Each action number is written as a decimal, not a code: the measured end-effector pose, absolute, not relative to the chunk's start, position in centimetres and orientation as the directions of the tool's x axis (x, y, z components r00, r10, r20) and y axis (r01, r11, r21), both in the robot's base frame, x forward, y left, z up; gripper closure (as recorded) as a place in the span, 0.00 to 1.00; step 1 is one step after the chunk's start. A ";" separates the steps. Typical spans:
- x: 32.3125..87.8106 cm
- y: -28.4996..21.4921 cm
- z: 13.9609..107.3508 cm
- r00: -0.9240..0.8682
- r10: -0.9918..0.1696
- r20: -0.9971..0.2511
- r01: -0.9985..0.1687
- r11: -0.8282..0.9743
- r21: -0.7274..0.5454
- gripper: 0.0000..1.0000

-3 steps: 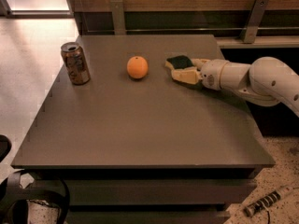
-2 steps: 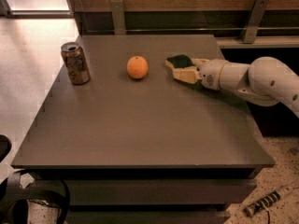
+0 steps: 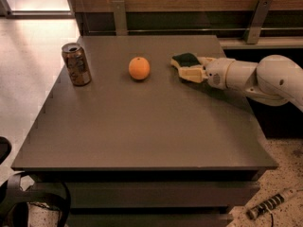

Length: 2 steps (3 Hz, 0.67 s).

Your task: Move sponge near orange can

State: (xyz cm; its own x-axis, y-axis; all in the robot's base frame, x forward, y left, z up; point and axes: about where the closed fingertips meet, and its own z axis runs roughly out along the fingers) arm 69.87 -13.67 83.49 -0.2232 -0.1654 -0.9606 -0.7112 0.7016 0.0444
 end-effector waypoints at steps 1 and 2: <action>69.3 -15.7 85.6 -0.219 -0.188 -0.958 -0.696 0.718 0.019 1.00; 68.0 -17.8 88.4 -0.211 -0.212 -0.954 -0.682 0.731 -0.012 1.00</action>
Offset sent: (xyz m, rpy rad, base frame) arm -0.0370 -0.0751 0.0883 -0.0988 -0.0402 -0.0745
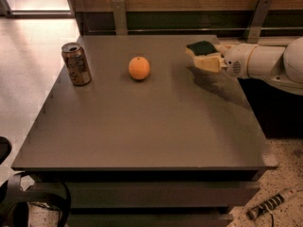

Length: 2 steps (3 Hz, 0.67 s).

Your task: Move sponge near orange can

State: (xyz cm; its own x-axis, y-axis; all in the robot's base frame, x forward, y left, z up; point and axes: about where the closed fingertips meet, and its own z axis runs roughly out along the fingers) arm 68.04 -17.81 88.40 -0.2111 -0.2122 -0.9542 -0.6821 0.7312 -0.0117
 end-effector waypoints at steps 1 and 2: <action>65.6 -18.2 91.4 -0.192 -0.236 -0.953 -0.697 0.716 -0.037 1.00; 61.9 -16.4 94.8 -0.150 -0.258 -0.954 -0.743 0.667 -0.064 1.00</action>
Offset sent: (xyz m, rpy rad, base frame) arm -0.1151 0.0421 0.1098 -0.0390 -0.0886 0.1920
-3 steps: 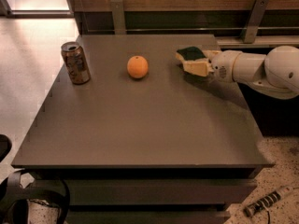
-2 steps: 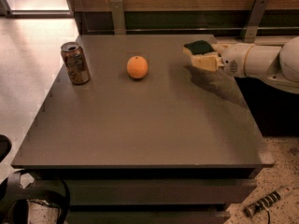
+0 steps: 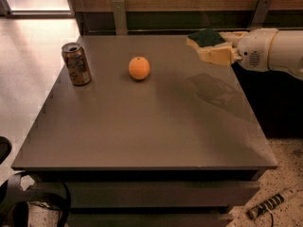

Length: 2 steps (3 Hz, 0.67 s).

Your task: Move sponge near orange can

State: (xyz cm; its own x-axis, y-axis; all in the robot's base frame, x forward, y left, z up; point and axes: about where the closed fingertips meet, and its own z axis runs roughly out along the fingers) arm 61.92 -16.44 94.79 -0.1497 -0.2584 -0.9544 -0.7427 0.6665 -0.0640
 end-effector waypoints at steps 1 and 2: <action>58.2 -12.7 97.6 -0.093 -0.280 -0.955 -0.805 0.586 -0.093 1.00; 54.9 -8.1 99.5 -0.038 -0.305 -0.952 -0.863 0.489 -0.122 1.00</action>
Offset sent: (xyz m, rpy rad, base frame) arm -0.1098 0.1341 0.0696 -0.0476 -0.0773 0.3489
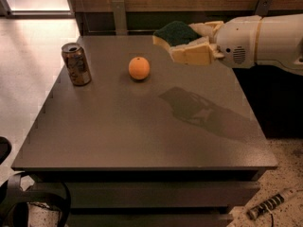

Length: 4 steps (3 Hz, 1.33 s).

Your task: Move sponge near orange can

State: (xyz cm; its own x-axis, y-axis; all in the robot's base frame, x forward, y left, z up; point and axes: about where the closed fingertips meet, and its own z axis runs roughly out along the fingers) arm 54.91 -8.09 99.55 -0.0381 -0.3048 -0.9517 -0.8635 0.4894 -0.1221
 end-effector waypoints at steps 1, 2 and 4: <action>53.7 -4.6 99.2 -0.043 -0.323 -0.946 -0.896 0.431 -0.106 1.00; 54.0 -1.7 97.7 -0.070 -0.322 -0.944 -0.916 0.395 -0.066 1.00; 55.3 0.9 95.5 -0.109 -0.306 -0.946 -0.933 0.359 -0.009 1.00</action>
Offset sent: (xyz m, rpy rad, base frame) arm -0.0011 0.0934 -0.0395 -0.0001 0.1259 0.1455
